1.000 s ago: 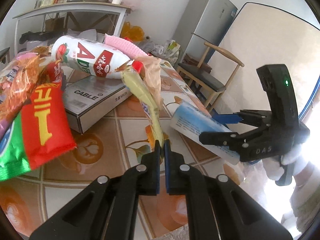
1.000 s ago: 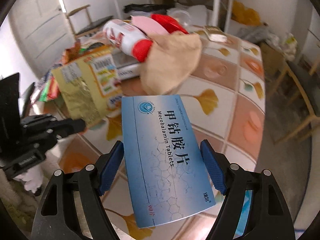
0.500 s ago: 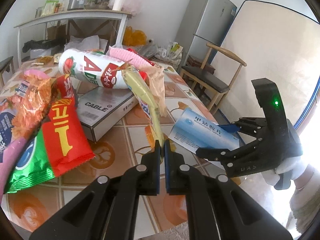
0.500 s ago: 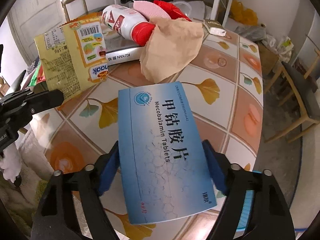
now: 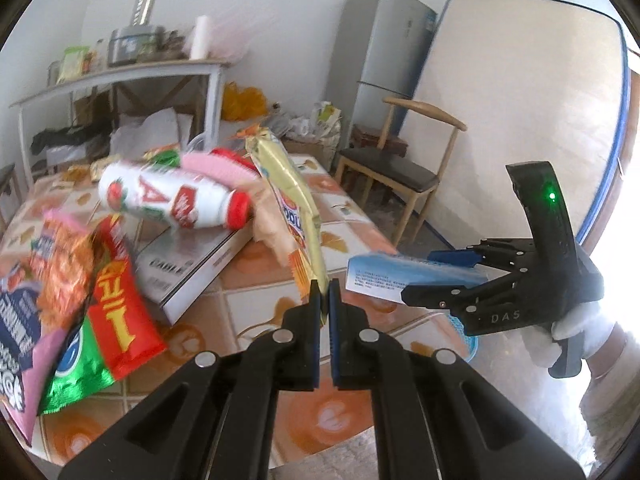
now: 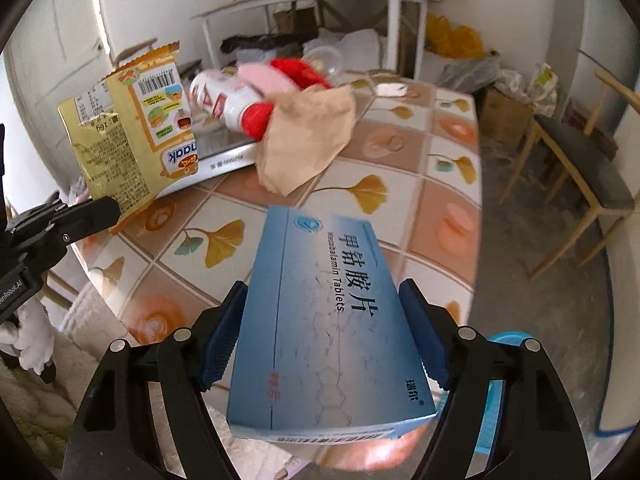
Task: Collect trash
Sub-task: 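Lift the yellow wrapper and blue box off the table toward the basket, then hold the blue box over the basket with the right tool while the left tool holds the wrapper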
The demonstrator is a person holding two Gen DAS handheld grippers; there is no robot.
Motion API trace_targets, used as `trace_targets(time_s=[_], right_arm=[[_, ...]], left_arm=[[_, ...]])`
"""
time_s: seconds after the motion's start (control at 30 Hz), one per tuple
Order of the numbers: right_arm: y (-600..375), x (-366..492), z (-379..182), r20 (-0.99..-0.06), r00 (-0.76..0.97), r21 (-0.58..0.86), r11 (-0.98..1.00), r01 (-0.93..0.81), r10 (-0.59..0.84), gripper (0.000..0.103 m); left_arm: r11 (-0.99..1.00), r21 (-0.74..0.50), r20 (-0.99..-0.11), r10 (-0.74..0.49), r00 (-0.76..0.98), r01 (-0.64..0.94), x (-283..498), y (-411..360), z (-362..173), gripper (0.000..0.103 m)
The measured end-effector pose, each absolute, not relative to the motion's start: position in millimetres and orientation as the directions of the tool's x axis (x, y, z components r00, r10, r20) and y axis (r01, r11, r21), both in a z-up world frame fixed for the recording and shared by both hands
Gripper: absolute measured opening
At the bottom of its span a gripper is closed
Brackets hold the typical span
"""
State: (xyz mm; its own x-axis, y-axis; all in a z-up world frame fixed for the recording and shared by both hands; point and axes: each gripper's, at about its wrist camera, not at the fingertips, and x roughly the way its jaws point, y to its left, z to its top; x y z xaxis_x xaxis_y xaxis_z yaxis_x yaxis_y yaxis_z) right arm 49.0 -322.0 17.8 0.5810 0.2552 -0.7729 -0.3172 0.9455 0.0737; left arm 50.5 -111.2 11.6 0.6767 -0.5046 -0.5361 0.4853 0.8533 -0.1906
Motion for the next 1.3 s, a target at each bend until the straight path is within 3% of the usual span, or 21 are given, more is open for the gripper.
trace_targets(time_s=[0.1, 0.17, 0.2, 0.57, 1.0, 1.3], right_arm=[[-346, 39, 24, -0.753, 0.610, 0.100, 0.959, -0.265, 0.247, 0.071], [-366, 30, 27, -0.745, 0.622, 0.130, 0.967, -0.218, 0.241, 0.054], [-376, 27, 27, -0.744, 0.624, 0.151, 0.970, -0.190, 0.238, 0.050], [-493, -28, 4, -0.706, 0.690, 0.350, 0.926, 0.140, 0.162, 0.050], [-535, -112, -75, -0.744, 0.653, 0.499, 0.768, 0.402, 0.142, 0.054], [-535, -155, -189, -0.805, 0.548, 0.572, 0.540, 0.617, 0.227, 0.073]], left_arm=[[0.829, -0.168, -0.531, -0.532, 0.659, 0.534, 49, -130, 20, 0.003], [0.807, -0.146, -0.534, -0.552, 0.641, 0.573, 49, -146, 26, 0.003], [0.798, -0.141, -0.534, -0.559, 0.634, 0.586, 50, -152, 28, 0.003], [0.704, -0.153, -0.564, -0.639, 0.524, 0.694, 66, -213, 34, 0.003], [0.660, -0.170, -0.618, -0.650, 0.442, 0.732, 56, -244, 17, 0.003], [0.631, -0.175, -0.636, -0.658, 0.403, 0.756, 51, -266, 11, 0.003]])
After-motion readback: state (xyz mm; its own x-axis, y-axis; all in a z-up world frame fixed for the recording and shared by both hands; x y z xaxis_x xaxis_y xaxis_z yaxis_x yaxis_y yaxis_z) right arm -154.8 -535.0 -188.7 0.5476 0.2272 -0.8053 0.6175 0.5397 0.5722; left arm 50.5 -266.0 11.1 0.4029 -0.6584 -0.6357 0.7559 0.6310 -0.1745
